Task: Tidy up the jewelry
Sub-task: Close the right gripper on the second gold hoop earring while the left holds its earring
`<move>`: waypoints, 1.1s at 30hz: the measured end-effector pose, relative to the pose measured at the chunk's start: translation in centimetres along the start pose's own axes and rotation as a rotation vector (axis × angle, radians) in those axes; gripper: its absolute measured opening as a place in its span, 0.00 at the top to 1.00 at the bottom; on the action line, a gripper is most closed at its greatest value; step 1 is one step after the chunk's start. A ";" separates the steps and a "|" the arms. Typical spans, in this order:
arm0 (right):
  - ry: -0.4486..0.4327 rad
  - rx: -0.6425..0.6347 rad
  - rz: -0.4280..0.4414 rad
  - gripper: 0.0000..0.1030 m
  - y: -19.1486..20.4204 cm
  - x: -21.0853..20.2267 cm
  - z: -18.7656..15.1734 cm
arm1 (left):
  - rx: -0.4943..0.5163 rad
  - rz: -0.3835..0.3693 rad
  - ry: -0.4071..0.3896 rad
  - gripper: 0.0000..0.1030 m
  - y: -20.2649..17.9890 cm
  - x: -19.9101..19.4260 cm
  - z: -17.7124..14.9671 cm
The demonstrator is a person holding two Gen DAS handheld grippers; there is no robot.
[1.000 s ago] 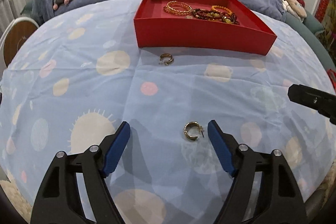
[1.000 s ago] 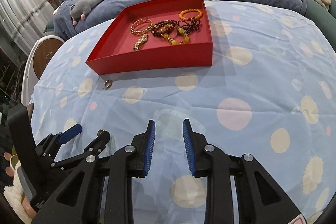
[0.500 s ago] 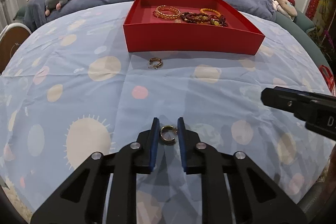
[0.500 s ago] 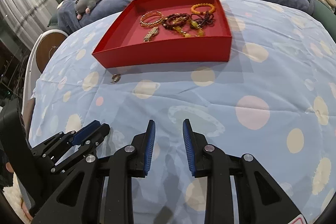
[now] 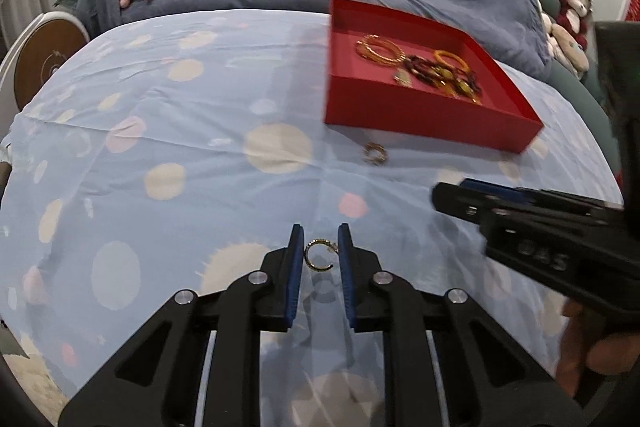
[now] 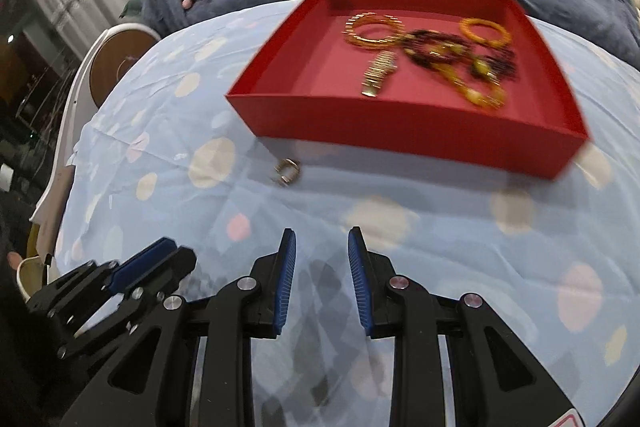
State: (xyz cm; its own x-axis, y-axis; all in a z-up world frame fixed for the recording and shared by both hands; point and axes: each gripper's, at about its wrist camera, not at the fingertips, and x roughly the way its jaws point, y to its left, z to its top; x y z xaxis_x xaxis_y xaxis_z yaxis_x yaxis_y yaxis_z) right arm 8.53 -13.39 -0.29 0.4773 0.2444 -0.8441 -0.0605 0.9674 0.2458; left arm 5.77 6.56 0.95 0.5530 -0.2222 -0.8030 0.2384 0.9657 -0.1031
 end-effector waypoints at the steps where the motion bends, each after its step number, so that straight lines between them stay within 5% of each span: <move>1: 0.001 -0.009 0.005 0.74 0.5 0.6 0.4 | -0.003 0.002 -0.001 0.83 0.2 0.0 0.1; 13: -0.004 -0.061 -0.017 0.74 2.4 3.8 3.0 | -0.053 0.010 0.007 0.83 2.2 0.6 0.7; 17: -0.017 -0.099 -0.067 0.86 2.9 3.9 2.9 | -0.061 0.015 0.008 0.83 2.5 0.6 0.9; 23: -0.019 -0.071 -0.059 0.99 1.6 3.0 2.3 | -0.060 0.019 0.007 0.83 2.4 0.6 1.0; 33: -0.012 0.027 -0.033 0.97 -2.1 0.2 0.2 | -0.049 0.002 0.004 0.83 1.1 0.5 1.3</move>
State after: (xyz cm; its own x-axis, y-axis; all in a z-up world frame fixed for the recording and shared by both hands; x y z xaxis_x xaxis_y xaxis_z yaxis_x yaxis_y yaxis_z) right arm 8.97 -15.36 -0.89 0.4887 0.2117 -0.8464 -0.0207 0.9727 0.2313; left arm 7.32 7.33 1.20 0.5505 -0.2201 -0.8053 0.1984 0.9715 -0.1299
